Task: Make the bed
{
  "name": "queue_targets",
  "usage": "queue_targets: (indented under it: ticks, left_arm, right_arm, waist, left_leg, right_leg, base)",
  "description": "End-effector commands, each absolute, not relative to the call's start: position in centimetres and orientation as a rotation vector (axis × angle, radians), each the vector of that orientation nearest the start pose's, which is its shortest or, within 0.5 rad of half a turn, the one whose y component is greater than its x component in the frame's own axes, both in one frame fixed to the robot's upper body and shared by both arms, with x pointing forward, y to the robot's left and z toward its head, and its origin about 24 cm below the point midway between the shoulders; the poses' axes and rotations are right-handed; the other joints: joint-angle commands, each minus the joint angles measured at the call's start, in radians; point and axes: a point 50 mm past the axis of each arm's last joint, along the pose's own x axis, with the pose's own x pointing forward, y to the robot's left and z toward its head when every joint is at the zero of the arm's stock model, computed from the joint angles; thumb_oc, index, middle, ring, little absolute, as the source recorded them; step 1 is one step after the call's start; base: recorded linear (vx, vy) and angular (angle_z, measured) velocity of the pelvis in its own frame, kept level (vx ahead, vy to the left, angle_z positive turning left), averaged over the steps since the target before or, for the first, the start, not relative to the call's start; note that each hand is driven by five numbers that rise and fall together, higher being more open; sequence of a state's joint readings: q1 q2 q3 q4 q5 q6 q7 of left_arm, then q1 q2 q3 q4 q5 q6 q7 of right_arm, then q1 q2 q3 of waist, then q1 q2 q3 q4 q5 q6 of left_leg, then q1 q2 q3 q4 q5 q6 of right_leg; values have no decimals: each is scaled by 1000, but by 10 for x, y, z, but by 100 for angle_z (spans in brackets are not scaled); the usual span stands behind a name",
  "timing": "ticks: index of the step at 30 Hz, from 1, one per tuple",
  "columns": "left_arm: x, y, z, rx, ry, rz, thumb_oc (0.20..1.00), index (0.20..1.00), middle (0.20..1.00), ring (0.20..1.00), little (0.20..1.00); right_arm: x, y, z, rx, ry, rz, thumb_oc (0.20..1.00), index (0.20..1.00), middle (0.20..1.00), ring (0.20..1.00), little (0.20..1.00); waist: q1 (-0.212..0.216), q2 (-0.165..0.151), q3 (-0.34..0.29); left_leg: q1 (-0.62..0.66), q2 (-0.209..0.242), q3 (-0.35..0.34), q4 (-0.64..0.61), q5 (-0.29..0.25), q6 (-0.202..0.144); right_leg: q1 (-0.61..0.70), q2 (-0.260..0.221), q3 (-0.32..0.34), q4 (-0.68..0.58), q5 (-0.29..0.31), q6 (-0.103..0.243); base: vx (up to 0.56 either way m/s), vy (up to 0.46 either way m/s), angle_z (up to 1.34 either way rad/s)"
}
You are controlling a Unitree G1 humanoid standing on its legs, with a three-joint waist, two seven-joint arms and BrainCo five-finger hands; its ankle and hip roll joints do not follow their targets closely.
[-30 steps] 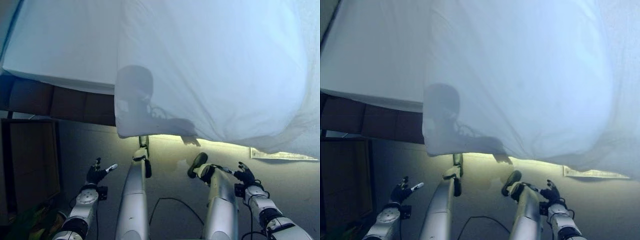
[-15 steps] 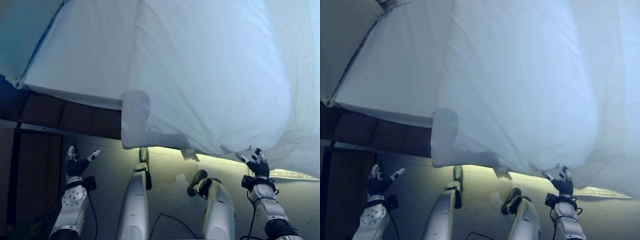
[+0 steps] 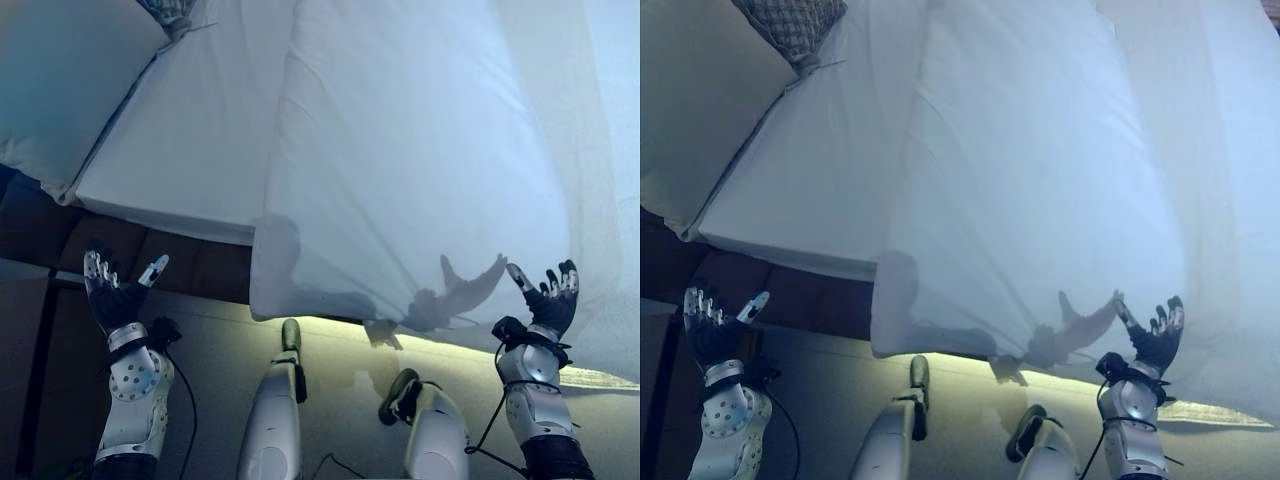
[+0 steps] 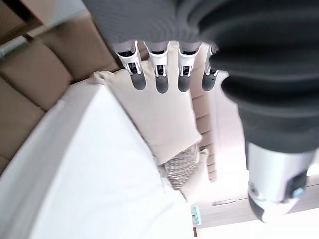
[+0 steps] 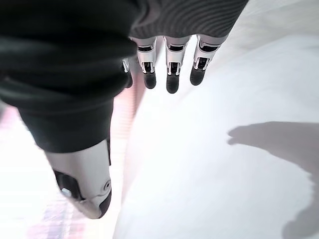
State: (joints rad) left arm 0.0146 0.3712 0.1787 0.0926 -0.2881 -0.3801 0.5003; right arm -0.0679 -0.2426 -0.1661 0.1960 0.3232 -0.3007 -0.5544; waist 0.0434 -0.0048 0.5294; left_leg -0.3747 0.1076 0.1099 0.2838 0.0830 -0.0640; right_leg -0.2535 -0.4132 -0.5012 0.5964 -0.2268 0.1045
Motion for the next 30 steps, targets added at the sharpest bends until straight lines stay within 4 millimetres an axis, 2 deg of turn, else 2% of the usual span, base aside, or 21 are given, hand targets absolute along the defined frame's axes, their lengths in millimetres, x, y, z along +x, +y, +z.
queue_targets:
  ticks: [1, 3, 4, 7, 9, 10, 12, 14, 15, 17, 19, 22, 23, 25, 30]
  left_arm:
    - [223, 286, 114, 59, -532, 623, 1000, 1000, 1000, 1000, 1000]
    - [223, 285, 116, 48, -542, 606, 1000, 1000, 1000, 1000, 1000]
    - [226, 279, 125, 54, -576, 514, 1000, 1000, 1000, 1000, 1000]
    - [229, 270, 137, 71, -626, 409, 1000, 1000, 1000, 1000, 1000]
    - [235, 253, 156, 56, -702, 278, 1000, 1000, 1000, 1000, 1000]
    - [235, 253, 156, 55, -703, 276, 1000, 1000, 1000, 1000, 1000]
    - [251, 233, 172, 71, -739, 128, 1000, 1000, 1000, 1000, 1000]
    - [265, 218, 176, 80, -721, 16, 1000, 1000, 1000, 1000, 1000]
    - [265, 218, 176, 80, -721, 16, 1000, 1000, 1000, 1000, 1000]
    - [289, 190, 176, -8, -668, -128, 1000, 1000, 1000, 1000, 1000]
    - [299, 169, 175, -27, -635, -209, 1000, 1000, 1000, 1000, 1000]
    - [308, 151, 176, -16, -610, -275, 1000, 1000, 1000, 1000, 1000]
    - [308, 151, 176, -16, -611, -275, 1000, 1000, 1000, 1000, 1000]
    - [313, 133, 175, -7, -581, -366, 1000, 1000, 1000, 1000, 1000]
    - [316, 113, 173, -105, -533, -447, 1000, 1000, 1000, 1000, 1000]
  right_arm:
    - [240, -272, 86, 14, -382, -730, 1000, 1000, 1000, 1000, 1000]
    - [239, -272, 89, -6, -396, -722, 1000, 1000, 1000, 1000, 1000]
    - [241, -267, 101, -93, -447, -627, 1000, 1000, 1000, 1000, 1000]
    - [243, -261, 112, -140, -502, -541, 1000, 1000, 1000, 1000, 1000]
    - [249, -249, 128, -165, -564, -418, 1000, 1000, 1000, 1000, 1000]
    - [249, -249, 129, -164, -565, -417, 1000, 1000, 1000, 1000, 1000]
    - [267, -229, 138, -107, -573, -230, 1000, 1000, 1000, 1000, 1000]
    - [281, -216, 145, -89, -563, -93, 1000, 1000, 1000, 1000, 1000]
    - [281, -216, 145, -89, -563, -93, 1000, 1000, 1000, 1000, 1000]
    - [299, -194, 154, -17, -541, 65, 1000, 1000, 1000, 1000, 1000]
    - [309, -180, 157, 13, -523, 137, 1000, 1000, 1000, 1000, 1000]
    - [315, -170, 156, 55, -494, 189, 1000, 1000, 1000, 1000, 1000]
    - [315, -170, 157, 55, -495, 188, 1000, 1000, 1000, 1000, 1000]
    - [321, -166, 153, 93, -454, 227, 1000, 1000, 1000, 1000, 1000]
    - [322, -165, 149, 202, -421, 239, 1000, 1000, 1000, 1000, 1000]
  waist:
    - [3, 6, -61]
    - [1, 6, -65]
    - [-2, 7, -69]
    - [-3, 9, -66]
    - [-6, 9, -53]
    - [-6, 10, -52]
    - [-8, 11, -20]
    - [-12, 13, -10]
    - [-12, 13, -10]
    - [-17, 19, -9]
    - [-22, 26, -9]
    - [-28, 29, -9]
    - [-27, 29, -9]
    - [-35, 30, -9]
    - [-41, 32, -9]
  left_leg:
    - [41, 49, -17, 75, -133, -38]
    - [42, 50, -19, 74, -132, -39]
    - [40, 50, -22, 74, -130, -40]
    - [39, 48, -25, 76, -130, -41]
    - [34, 44, -24, 84, -133, -41]
    - [33, 44, -24, 86, -133, -41]
    - [16, 39, -23, 105, -136, -41]
    - [-11, 37, -18, 119, -137, -41]
    - [-12, 37, -18, 119, -137, -41]
    - [-56, 37, -7, 127, -132, -39]
    - [-88, 40, 1, 133, -128, -39]
    - [-128, 45, 10, 142, -124, -37]
    - [-129, 45, 11, 142, -124, -37]
    - [-159, 52, 15, 150, -120, -39]
    - [-189, 53, 19, 158, -119, -36]
  right_leg:
    - [23, -51, 12, -222, 201, 84]
    - [24, -50, 12, -224, 202, 85]
    - [25, -48, 16, -227, 201, 89]
    - [27, -46, 20, -229, 200, 87]
    - [20, -49, 23, -224, 203, 85]
    - [19, -49, 24, -223, 202, 85]
    - [1, -51, 33, -211, 205, 81]
    - [-27, -55, 44, -200, 206, 77]
    - [-28, -56, 44, -200, 205, 77]
    - [-75, -62, 53, -192, 212, 70]
    - [-115, -69, 63, -179, 216, 66]
    - [-163, -71, 77, -166, 216, 61]
    - [-166, -71, 78, -165, 216, 61]
    - [-202, -74, 86, -155, 219, 58]
    - [-240, -75, 89, -145, 221, 57]
  base:
    - [53, 9, -2]
    - [26, 4, -1]
    - [0, 0, 0]
    - [0, 0, 0]
    - [-32, 11, -1]
    - [-51, 1, 0]
    - [-114, -1, 1]
    - [-96, 15, -1]
    - [-63, 20, -1]
    - [-93, 35, -2]
    - [-72, 36, -8]
    - [-39, 13, -7]
    - [-33, 3, -5]
    - [-30, -3, -4]
    - [-1, -9, -3]
